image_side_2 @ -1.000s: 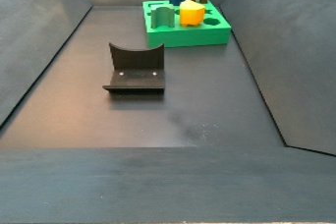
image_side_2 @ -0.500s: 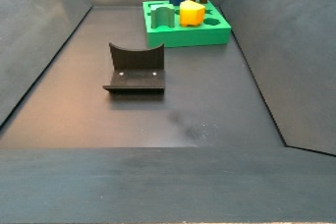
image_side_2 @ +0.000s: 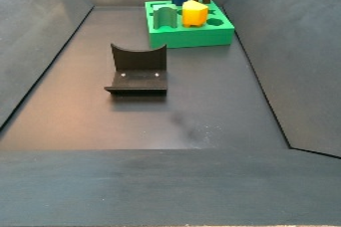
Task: Pick up the double-square object. Move up. Move to above the board. Insert the double-square object.
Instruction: Insert the double-square object.
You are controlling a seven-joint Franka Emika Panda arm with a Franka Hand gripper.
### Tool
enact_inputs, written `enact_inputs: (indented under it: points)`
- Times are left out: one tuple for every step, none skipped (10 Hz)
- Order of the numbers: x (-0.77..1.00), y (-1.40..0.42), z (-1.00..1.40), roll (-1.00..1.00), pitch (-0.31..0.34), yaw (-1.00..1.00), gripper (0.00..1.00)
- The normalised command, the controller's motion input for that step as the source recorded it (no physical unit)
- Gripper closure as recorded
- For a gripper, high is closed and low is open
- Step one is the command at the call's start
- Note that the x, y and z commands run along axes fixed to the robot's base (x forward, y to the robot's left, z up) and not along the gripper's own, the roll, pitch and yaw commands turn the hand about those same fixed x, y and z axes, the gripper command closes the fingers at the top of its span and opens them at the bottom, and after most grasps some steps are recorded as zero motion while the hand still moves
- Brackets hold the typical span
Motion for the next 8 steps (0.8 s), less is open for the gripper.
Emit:
enact_inputs:
  points:
    - [0.56,-0.07,-0.03,0.0,0.0,-0.57,1.0]
    - [0.5,-0.1,-0.05,0.0,0.0,-0.61,1.0]
    - [0.43,-0.17,-0.1,0.0,0.0,-0.65,1.0]
    - [0.37,-0.25,-0.11,0.0,0.0,-0.67,1.0]
    - [0.24,-0.25,-0.07,0.0,0.0,-0.76,1.0]
    - [0.17,-0.24,-0.09,0.0,0.0,-0.83,1.0]
    - [0.01,-0.19,-0.17,0.0,0.0,-0.99,1.0]
    - [0.0,-0.05,-0.23,0.0,0.0,-1.0,1.0]
